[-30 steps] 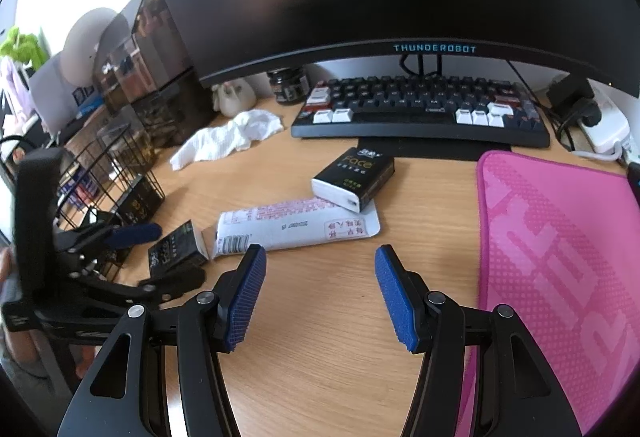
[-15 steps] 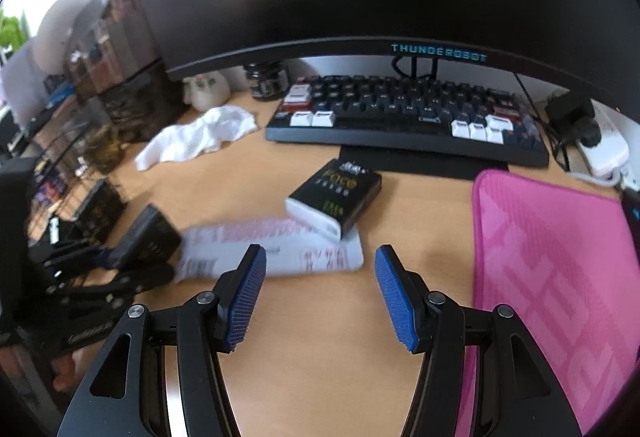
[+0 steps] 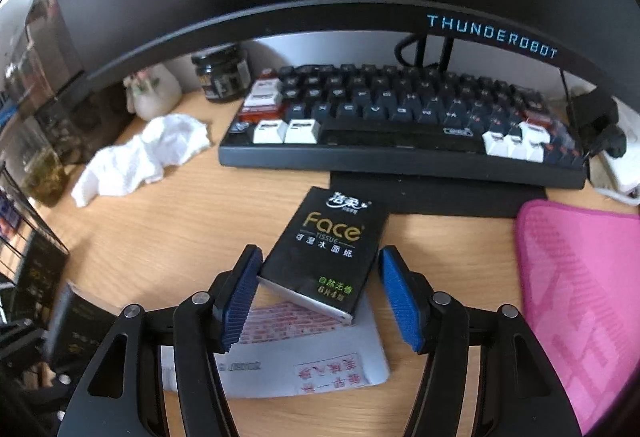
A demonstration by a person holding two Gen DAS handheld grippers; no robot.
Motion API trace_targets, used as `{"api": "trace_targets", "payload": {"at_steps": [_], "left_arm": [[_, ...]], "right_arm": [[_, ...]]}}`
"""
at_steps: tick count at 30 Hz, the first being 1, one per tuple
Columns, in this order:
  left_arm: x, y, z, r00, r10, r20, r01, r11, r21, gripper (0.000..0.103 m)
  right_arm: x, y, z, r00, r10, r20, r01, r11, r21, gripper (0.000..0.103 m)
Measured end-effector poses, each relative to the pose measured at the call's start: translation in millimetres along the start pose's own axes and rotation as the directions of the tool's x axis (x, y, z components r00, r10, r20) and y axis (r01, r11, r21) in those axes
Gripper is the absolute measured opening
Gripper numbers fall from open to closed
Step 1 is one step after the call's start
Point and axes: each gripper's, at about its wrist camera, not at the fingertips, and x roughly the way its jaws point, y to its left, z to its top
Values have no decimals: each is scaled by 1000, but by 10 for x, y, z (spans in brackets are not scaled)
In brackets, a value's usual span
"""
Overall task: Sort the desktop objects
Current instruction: 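Grasp the last Face pack with the right gripper while the left holds its pack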
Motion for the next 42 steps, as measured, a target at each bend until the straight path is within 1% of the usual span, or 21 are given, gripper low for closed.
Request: {"api": "trace_targets", "payload": {"at_steps": [1, 4, 7, 9, 14, 17, 20, 23, 25, 27, 31, 33, 36, 40, 42], "left_arm": [[-2, -4, -2, 1000, 0, 0, 0, 1000, 0, 20], [-22, -29, -8, 1000, 9, 4, -10, 1000, 10, 20], [-91, -69, -7, 999, 29, 23, -30, 999, 25, 20], [-142, -84, -6, 999, 21, 31, -21, 1000, 23, 20], [-265, -161, -35, 999, 7, 46, -9, 999, 31, 20], [-351, -225, -80, 999, 6, 50, -8, 999, 41, 20], [-451, -297, -143, 999, -4, 53, 1, 998, 55, 20], [-531, -364, -234, 999, -7, 53, 3, 998, 64, 20], [-568, -404, -306, 999, -7, 51, 4, 998, 70, 20], [-582, -441, -395, 999, -8, 41, 5, 997, 77, 20], [-583, -500, -574, 1000, -4, 19, 2, 996, 88, 20], [-601, -519, -640, 1000, 5, 17, -6, 995, 96, 20], [-609, -488, -670, 1000, 3, 16, -4, 997, 82, 20], [-571, -455, -674, 1000, 3, 4, -4, 998, 71, 20], [-555, -456, -680, 1000, 2, -3, -2, 997, 75, 20]], "right_arm": [[-13, -31, -3, 1000, 5, -2, -5, 1000, 15, 51], [-82, -102, -18, 1000, 14, 0, -14, 999, 47, 48], [-171, -81, -43, 1000, 20, 10, -21, 999, 30, 47], [-273, -54, -69, 999, 36, 26, -37, 999, 22, 47], [-556, 27, -217, 998, 40, 50, -39, 999, -19, 47], [-753, 13, -387, 997, 72, 38, -72, 997, -8, 47], [-1009, 10, -618, 995, 89, 33, -88, 996, -22, 47], [-1245, 34, -891, 995, 96, 3, -95, 994, -59, 47], [-1362, 59, -1134, 996, 88, -26, -90, 992, -84, 47], [-1409, 66, -1340, 996, 78, -48, -82, 993, -88, 47], [-1421, 53, -1626, 996, 81, -47, -84, 994, -76, 47], [-1386, 59, -1677, 997, 62, -46, -66, 995, -81, 49], [-1350, 74, -1678, 999, 40, -23, -43, 994, -97, 59], [-1272, 90, -1625, 1000, 26, -9, -27, 995, -100, 65], [-1254, 90, -1597, 999, 33, -8, -33, 995, -97, 65]]}}
